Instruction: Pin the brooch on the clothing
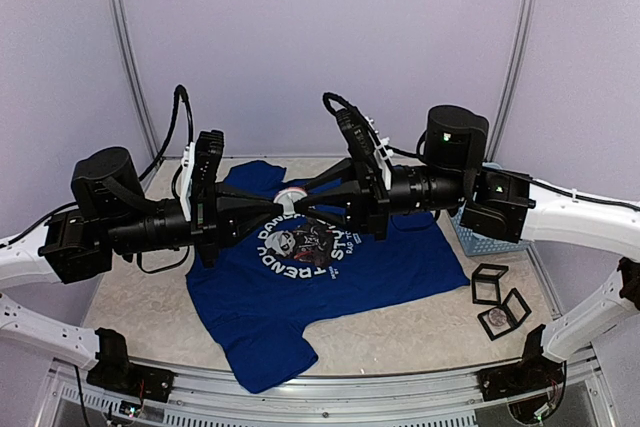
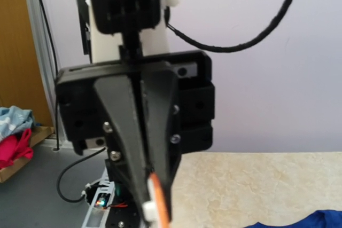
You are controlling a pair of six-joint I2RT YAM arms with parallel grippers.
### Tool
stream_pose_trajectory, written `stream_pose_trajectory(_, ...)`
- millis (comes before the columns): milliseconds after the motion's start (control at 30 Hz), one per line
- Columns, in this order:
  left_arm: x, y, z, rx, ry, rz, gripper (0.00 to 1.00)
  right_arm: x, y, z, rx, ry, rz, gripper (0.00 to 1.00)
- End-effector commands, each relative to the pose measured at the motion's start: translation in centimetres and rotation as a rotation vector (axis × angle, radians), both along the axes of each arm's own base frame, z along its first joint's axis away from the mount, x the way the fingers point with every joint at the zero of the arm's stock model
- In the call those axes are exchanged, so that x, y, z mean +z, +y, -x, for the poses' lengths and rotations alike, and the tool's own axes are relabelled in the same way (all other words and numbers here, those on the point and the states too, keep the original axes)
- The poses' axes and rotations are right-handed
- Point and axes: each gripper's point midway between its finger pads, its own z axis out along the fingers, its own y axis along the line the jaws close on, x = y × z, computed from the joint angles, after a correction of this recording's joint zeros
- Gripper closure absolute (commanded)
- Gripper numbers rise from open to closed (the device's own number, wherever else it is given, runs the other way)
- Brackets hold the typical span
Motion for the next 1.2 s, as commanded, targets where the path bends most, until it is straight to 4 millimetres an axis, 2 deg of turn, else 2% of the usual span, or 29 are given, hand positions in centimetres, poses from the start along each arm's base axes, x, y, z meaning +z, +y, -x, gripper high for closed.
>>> stream_pose_trajectory(0, 1.4, 0.3, 0.8, -0.03, -0.039, 0.036, 1.0, 0.2, 0.4, -0.6, -0.025, 0.013, 0.006, 0.79)
stream_pose_trajectory(167, 1.3, 0.3, 1.2, -0.05, -0.047, 0.036, 1.0, 0.0, 0.6, -0.8, -0.035, 0.015, 0.011, 0.83)
stream_pose_trajectory(400, 0.5, -0.2, 2.5, -0.128, -0.075, 0.0, 1.0, -0.1, 1.0, -1.2, -0.046, 0.036, 0.025, 0.96)
stream_pose_trajectory(833, 0.0, -0.9, 3.3, -0.153, -0.112, -0.033, 1.0, -1.7, 2.3, -3.2, -0.119, 0.097, 0.119, 0.94)
stream_pose_trajectory(1000, 0.4, -0.4, 2.6, -0.101, -0.111, -0.015, 1.0, -1.9, 1.9, -2.4, -0.085, 0.066, 0.129, 0.82)
stream_pose_trajectory(1167, 0.7, 0.6, 0.8, 0.023, -0.115, -0.021, 1.0, -2.0, -0.5, 1.7, 0.097, -0.065, 0.107, 0.47)
